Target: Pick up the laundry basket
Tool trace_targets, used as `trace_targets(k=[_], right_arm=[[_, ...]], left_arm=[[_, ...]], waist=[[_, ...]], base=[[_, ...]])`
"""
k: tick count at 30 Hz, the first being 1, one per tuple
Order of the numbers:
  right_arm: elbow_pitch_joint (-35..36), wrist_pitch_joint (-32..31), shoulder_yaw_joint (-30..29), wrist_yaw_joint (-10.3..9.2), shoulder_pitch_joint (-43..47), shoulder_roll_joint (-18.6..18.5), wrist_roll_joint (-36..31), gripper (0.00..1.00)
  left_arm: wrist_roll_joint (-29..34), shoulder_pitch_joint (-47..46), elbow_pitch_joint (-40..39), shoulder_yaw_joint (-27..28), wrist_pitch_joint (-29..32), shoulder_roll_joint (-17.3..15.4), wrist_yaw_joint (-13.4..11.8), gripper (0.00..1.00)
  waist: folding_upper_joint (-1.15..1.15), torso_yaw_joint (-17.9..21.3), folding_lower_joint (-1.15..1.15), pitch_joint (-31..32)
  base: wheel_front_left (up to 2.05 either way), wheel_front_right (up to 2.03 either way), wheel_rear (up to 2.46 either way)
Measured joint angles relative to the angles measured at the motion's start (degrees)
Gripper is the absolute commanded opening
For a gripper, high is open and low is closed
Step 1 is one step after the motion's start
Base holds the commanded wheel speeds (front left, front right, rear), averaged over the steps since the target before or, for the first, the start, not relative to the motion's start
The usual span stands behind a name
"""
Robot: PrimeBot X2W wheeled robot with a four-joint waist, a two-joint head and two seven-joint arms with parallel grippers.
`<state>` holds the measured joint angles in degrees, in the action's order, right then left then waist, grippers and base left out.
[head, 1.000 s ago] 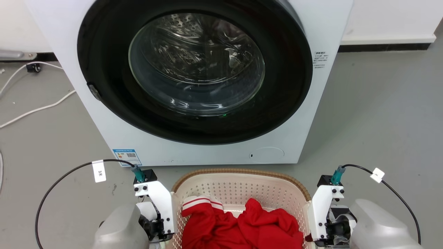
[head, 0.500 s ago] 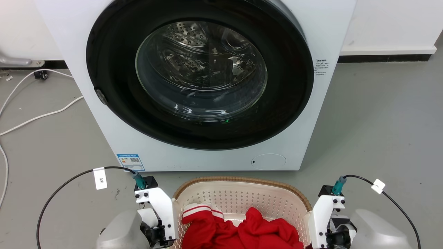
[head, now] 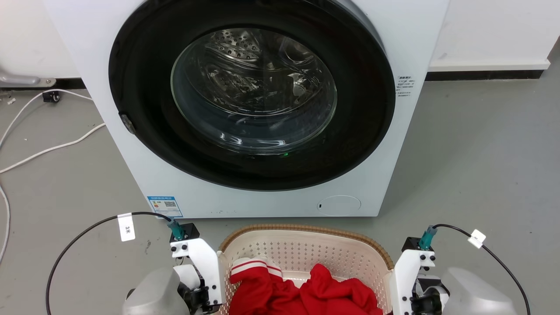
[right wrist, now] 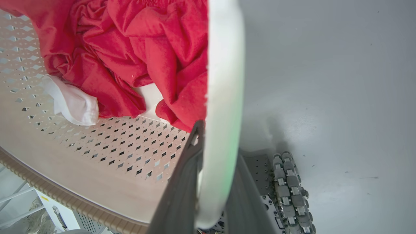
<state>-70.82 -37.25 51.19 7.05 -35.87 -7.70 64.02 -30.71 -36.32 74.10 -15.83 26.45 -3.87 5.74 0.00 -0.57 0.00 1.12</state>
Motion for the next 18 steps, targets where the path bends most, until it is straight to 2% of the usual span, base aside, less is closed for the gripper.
trace_targets(k=[18], right_arm=[[-0.09, 0.99, 0.89, 0.00, -0.25, -0.07, 0.65, 0.00]], left_arm=[[-0.82, -0.01, 0.00, -0.76, -0.99, -0.16, 0.04, 0.00]], waist=[[0.00, 0.05, 0.00, -0.19]], base=[[0.00, 0.00, 0.00]])
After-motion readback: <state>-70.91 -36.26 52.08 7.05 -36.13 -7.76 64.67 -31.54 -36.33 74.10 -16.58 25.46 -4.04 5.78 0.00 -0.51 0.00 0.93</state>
